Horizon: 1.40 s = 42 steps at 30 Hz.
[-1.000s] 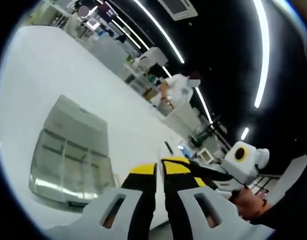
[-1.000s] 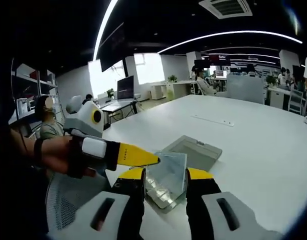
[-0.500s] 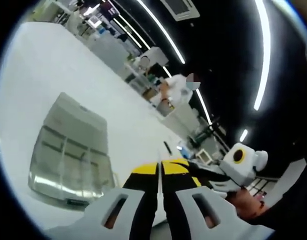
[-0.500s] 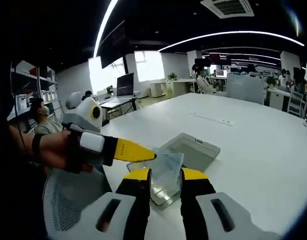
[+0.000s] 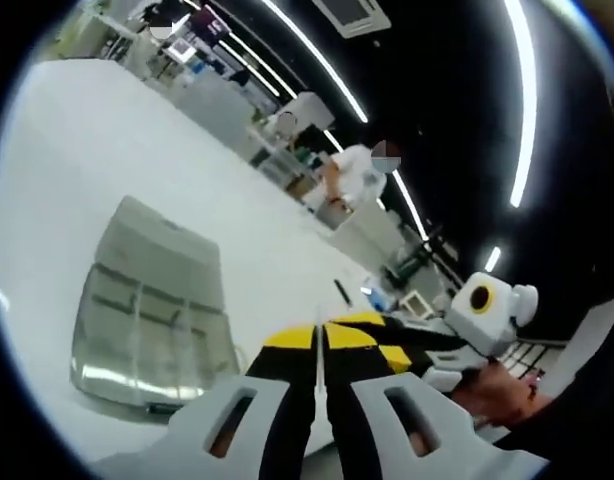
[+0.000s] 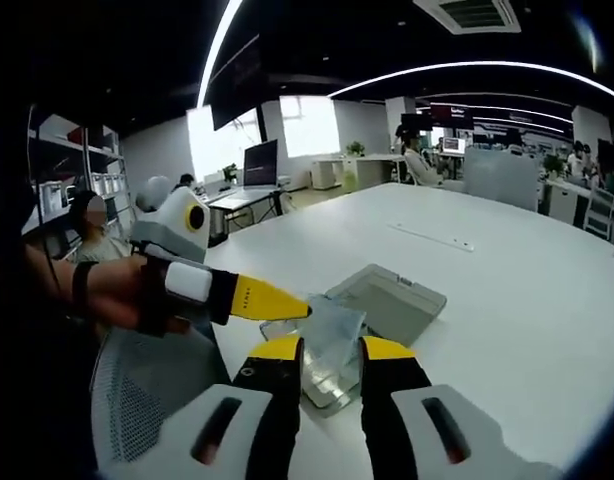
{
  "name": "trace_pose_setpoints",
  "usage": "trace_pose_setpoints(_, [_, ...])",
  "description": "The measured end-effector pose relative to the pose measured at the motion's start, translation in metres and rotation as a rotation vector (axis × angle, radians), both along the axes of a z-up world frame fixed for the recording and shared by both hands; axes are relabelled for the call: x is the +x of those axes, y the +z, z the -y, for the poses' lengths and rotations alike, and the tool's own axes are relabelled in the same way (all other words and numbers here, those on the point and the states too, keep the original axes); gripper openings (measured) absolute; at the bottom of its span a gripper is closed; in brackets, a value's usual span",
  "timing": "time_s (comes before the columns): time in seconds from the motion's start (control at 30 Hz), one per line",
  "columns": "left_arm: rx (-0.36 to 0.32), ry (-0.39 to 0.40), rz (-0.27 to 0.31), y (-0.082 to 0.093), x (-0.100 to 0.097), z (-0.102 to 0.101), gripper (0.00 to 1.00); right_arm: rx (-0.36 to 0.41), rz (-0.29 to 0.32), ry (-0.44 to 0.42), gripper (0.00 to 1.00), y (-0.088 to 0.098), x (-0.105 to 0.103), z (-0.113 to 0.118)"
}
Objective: Insert the divider into the dual guide fixture by aligning both edges with the guide slots and pushing it downward to the bottom, including one-sided entry, uneven engagement, binding, and posture correction.
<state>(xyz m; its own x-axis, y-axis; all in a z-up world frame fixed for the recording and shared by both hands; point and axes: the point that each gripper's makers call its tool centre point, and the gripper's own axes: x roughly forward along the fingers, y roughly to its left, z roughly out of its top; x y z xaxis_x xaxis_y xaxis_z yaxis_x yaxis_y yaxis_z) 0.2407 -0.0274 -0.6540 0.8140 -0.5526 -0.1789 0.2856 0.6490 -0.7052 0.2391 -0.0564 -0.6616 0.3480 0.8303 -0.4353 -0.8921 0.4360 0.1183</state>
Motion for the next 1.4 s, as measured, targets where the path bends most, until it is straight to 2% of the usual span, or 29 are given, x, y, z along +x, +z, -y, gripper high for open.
trace_pose_setpoints(0.37, [0.062, -0.018, 0.016, -0.002, -0.005, -0.003, 0.00, -0.031, 0.008, 0.056, 0.19, 0.002, -0.003, -0.003])
trace_pose_setpoints(0.6, [0.104, -0.040, 0.026, -0.005, -0.007, -0.009, 0.00, -0.035, 0.014, 0.089, 0.23, 0.005, -0.008, -0.007])
trace_pose_setpoints(0.73, [0.118, -0.048, 0.027, -0.007, -0.007, -0.012, 0.00, -0.070, 0.021, 0.107, 0.27, 0.002, -0.009, -0.010])
trace_pose_setpoints(1.07, [0.157, -0.059, 0.031, -0.012, -0.010, -0.016, 0.00, -0.092, 0.013, 0.134, 0.24, 0.000, -0.010, -0.010])
trace_pose_setpoints(1.23, [0.194, -0.095, 0.047, -0.011, -0.014, -0.013, 0.00, -0.127, 0.007, 0.164, 0.21, -0.005, -0.010, -0.007])
trace_pose_setpoints(1.4, [0.166, -0.096, 0.043, -0.012, -0.012, -0.012, 0.00, -0.133, -0.003, 0.181, 0.20, -0.006, -0.010, -0.007])
